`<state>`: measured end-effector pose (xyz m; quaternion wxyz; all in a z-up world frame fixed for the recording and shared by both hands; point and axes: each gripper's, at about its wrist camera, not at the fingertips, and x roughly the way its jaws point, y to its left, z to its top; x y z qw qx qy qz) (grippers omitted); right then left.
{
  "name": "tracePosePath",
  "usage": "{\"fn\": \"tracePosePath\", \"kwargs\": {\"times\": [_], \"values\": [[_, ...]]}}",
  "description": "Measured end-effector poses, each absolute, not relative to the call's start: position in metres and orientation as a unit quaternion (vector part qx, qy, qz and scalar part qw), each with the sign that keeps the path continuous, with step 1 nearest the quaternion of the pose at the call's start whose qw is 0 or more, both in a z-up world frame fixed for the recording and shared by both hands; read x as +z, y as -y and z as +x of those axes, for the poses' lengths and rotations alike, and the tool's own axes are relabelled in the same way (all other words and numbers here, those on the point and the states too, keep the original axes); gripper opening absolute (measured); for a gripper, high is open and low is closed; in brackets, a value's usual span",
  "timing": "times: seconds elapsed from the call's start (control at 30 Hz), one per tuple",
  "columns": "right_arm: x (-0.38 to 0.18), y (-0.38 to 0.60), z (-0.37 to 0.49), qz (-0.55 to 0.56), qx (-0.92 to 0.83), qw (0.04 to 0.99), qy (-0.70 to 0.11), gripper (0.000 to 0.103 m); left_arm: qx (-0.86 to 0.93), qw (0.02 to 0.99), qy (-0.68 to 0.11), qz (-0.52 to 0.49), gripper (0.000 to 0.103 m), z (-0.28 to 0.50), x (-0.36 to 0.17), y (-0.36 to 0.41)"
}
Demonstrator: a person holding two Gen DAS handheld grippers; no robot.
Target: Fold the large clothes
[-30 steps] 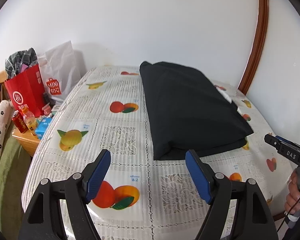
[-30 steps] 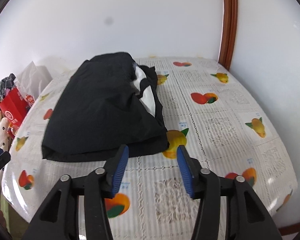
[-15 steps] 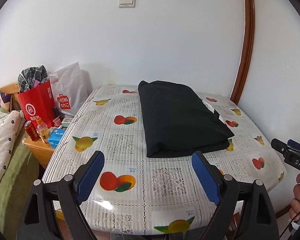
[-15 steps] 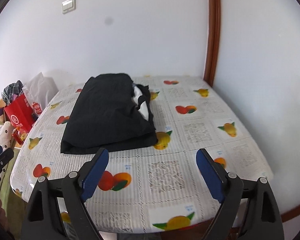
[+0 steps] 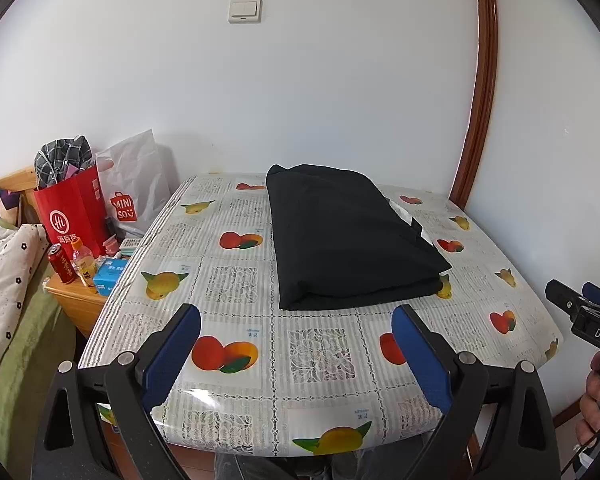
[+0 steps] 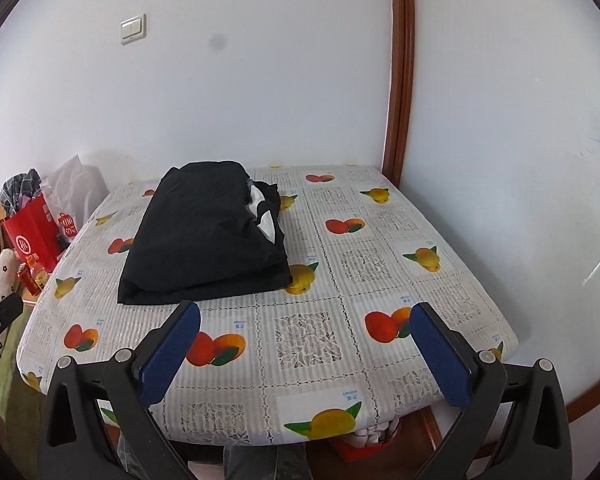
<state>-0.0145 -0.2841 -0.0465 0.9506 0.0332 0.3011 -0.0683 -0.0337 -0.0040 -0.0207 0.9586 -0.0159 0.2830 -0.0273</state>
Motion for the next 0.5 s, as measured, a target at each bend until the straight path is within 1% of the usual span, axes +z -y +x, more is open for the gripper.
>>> {"fn": "tracePosePath", "kwargs": {"times": [0.5], "values": [[-0.0456, 0.2855, -0.017, 0.039, -0.083, 0.95, -0.3, 0.103, -0.028, 0.958, -0.284, -0.007, 0.097, -0.0354, -0.0226, 0.0094]]}}
